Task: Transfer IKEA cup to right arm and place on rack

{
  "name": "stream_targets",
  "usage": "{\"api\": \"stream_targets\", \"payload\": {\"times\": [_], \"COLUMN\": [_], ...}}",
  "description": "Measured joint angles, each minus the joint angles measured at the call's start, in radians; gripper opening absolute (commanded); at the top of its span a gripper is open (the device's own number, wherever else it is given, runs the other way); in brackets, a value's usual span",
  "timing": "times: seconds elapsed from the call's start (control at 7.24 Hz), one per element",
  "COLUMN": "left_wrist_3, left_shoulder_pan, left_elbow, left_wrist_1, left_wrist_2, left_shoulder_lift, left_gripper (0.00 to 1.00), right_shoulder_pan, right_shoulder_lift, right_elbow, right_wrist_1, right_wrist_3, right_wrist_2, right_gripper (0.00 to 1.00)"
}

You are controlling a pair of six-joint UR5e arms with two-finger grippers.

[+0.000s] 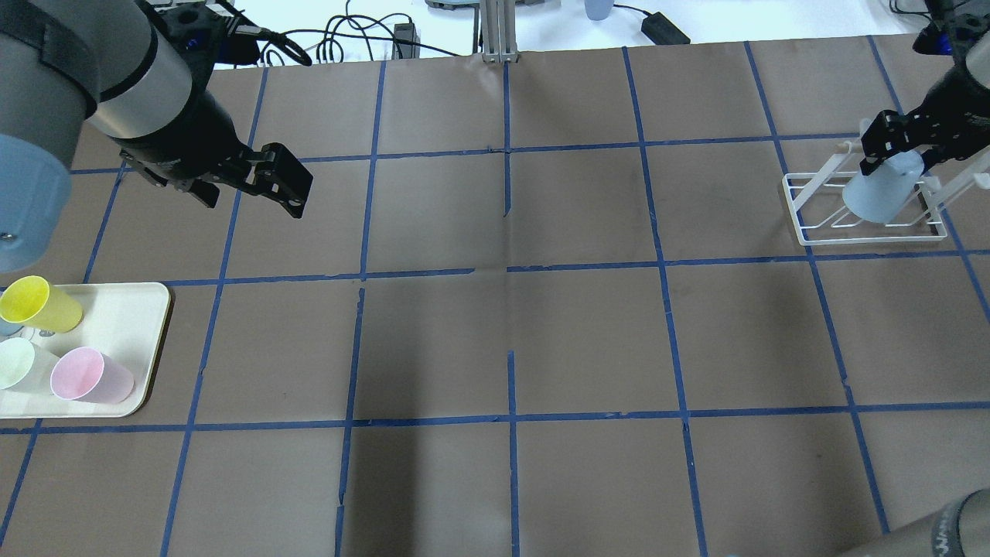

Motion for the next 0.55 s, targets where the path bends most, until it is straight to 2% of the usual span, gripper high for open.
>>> {"api": "stream_targets", "payload": {"times": [0.55], "left_wrist_3": [-0.001], "left_shoulder_pan": [0.046], "left_elbow": [0.018], "left_wrist_1": [-0.012], "left_wrist_2": [-0.024], "left_shoulder_lift": [-0.005], "left_gripper": [1.0], "right_shoulder_pan": [0.002], "right_shoulder_lift": [-0.025], "right_elbow": [-0.021], "right_wrist_1": [0.035], "right_wrist_3": [-0.001], "right_wrist_2": [-0.001], "right_gripper": [1.0]}}
